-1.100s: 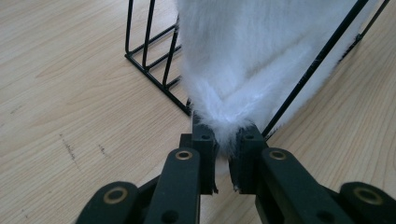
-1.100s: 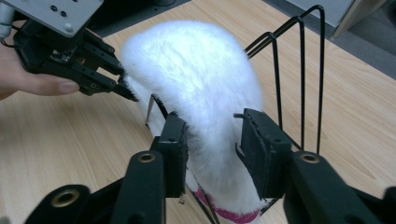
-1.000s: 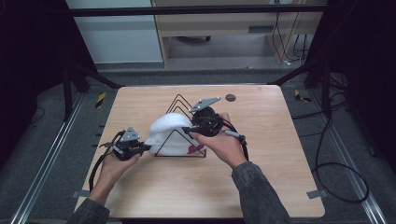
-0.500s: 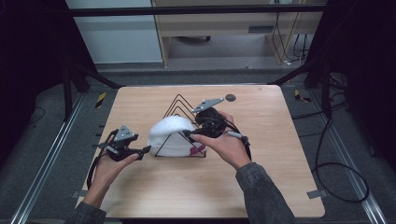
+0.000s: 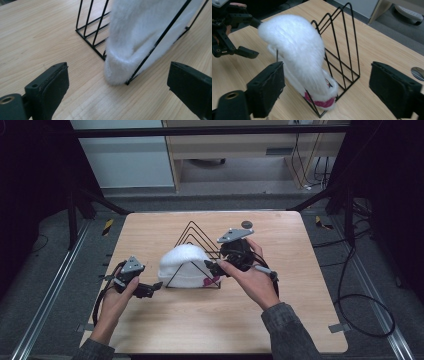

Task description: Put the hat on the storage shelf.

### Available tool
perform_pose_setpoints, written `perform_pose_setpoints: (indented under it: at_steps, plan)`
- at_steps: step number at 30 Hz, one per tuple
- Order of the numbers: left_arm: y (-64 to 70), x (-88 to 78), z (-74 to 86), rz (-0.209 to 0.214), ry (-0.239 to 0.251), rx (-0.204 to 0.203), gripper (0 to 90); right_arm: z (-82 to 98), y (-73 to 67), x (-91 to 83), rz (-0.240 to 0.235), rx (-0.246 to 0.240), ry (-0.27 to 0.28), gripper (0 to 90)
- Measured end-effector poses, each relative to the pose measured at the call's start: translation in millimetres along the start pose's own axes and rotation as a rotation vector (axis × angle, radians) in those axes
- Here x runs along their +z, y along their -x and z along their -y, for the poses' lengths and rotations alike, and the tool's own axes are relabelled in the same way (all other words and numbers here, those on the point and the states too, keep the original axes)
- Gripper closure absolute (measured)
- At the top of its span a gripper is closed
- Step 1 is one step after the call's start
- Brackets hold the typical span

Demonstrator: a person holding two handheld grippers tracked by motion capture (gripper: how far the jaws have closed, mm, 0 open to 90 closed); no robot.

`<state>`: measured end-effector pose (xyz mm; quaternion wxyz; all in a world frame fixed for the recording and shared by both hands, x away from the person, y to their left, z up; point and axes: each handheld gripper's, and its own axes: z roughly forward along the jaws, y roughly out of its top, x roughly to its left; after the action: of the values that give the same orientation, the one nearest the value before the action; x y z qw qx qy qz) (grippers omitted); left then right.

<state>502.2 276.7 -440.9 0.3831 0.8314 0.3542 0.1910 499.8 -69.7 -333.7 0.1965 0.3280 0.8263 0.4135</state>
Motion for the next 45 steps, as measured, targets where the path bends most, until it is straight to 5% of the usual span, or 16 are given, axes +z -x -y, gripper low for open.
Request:
perform_pose_setpoints:
  at_steps: [8, 23, 31, 37, 45]
  plan:
    - [-3.7, -0.9, 4.5, -0.042, -0.02, -0.005, 3.9, 26.5, 16.6, -23.8, 0.063, 0.014, 0.019, 15.4]
    - [-15.7, 0.0, 29.1, -0.059, -0.05, -0.029, 4.9, 138.7, 55.4, -56.8, 0.168, 0.196, 0.019, 15.9]
    - [-22.9, 0.3, 46.7, -0.071, -0.05, -0.068, 5.4, 180.2, 60.2, -51.4, 0.163, 0.262, -0.062, 16.7]
    - [-22.0, 6.6, 49.2, -0.07, -0.09, -0.04, 5.4, 207.9, 67.2, -40.8, 0.159, 0.348, -0.077, 18.3]
    - [-27.5, 15.2, 53.3, -0.052, -0.097, -0.071, 5.2, 213.8, 76.7, -18.1, 0.191, 0.398, -0.077, 17.9]
